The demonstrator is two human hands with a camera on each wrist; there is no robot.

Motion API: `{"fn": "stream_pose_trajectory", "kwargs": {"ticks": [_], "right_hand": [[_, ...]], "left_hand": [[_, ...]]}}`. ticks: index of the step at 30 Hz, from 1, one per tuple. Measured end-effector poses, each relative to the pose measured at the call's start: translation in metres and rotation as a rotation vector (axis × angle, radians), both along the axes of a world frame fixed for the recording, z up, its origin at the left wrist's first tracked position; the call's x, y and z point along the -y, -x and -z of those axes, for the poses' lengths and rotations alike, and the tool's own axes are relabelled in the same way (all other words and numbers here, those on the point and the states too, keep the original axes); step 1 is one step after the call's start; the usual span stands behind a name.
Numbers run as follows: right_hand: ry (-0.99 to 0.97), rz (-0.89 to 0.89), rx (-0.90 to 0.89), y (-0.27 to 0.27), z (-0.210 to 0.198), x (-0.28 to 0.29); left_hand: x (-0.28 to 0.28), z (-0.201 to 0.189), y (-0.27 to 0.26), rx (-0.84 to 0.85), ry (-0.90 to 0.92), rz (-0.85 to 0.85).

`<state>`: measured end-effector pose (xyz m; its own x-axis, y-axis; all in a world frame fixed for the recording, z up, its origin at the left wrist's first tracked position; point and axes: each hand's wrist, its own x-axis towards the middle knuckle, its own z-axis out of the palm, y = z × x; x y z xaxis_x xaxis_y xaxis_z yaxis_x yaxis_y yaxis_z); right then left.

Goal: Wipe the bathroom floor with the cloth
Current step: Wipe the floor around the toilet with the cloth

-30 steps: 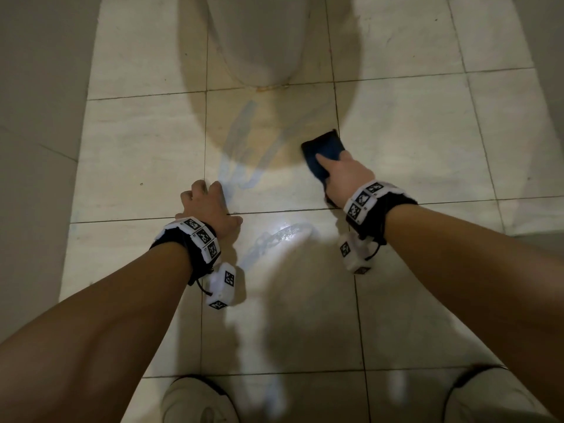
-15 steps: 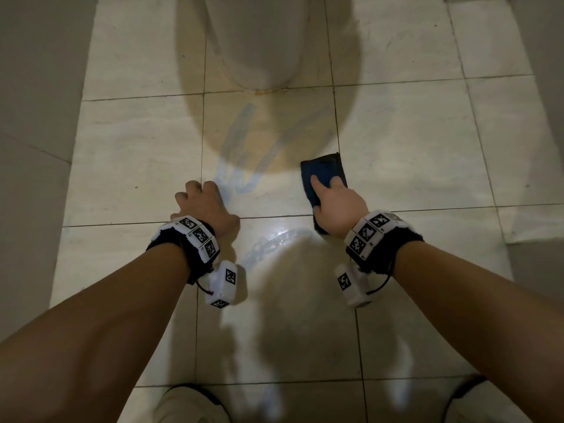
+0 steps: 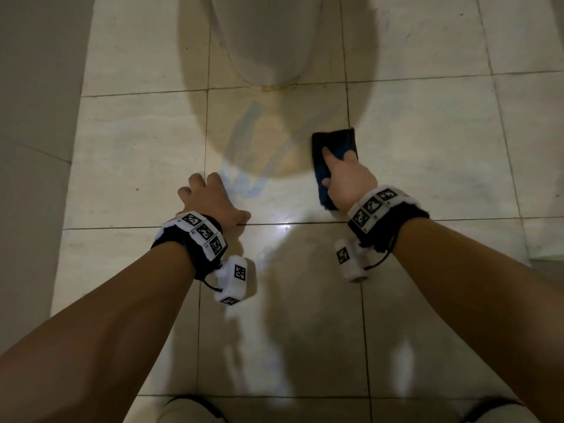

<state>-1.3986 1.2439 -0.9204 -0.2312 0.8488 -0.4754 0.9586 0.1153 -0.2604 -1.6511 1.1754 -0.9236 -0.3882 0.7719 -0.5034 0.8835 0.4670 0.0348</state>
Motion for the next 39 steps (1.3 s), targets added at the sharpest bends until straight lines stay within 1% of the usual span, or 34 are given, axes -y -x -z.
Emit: {"fn": "stream_pose_trajectory", "kwargs": {"ticks": [7, 10, 12, 15, 21, 28, 32, 34, 36, 39], "right_hand": [[-0.067, 0.098, 0.002, -0.002, 0.000, -0.068], [-0.090, 0.152, 0.013, 0.000, 0.002, -0.081], [-0.075, 0.126, 0.018, -0.001, 0.003, -0.080], [-0.074, 0.068, 0.049, -0.003, 0.000, -0.071], [-0.029, -0.060, 0.037, 0.009, -0.001, -0.025], [0.059, -0.138, 0.089, 0.020, 0.002, 0.028], [0.075, -0.166, 0.128, 0.019, -0.001, 0.039], [0.071, -0.149, 0.124, 0.020, 0.001, 0.039], [0.087, -0.085, 0.053, 0.022, 0.005, 0.041], [0.087, 0.048, -0.045, 0.024, 0.013, 0.048]], "left_hand": [[0.000, 0.012, 0.005, -0.020, -0.020, 0.022], [-0.002, 0.015, 0.005, -0.033, -0.006, 0.023], [-0.002, 0.016, 0.005, -0.035, 0.001, 0.024], [-0.004, 0.018, 0.005, -0.041, 0.003, 0.032], [-0.004, 0.010, -0.001, -0.039, 0.014, 0.007], [-0.002, 0.007, -0.001, -0.013, 0.001, 0.004], [0.000, 0.002, 0.009, 0.000, 0.051, 0.050], [0.001, -0.002, 0.015, 0.047, 0.020, 0.039], [0.002, -0.005, 0.023, 0.087, -0.063, -0.007], [0.004, -0.008, 0.031, 0.047, -0.201, -0.071]]}}
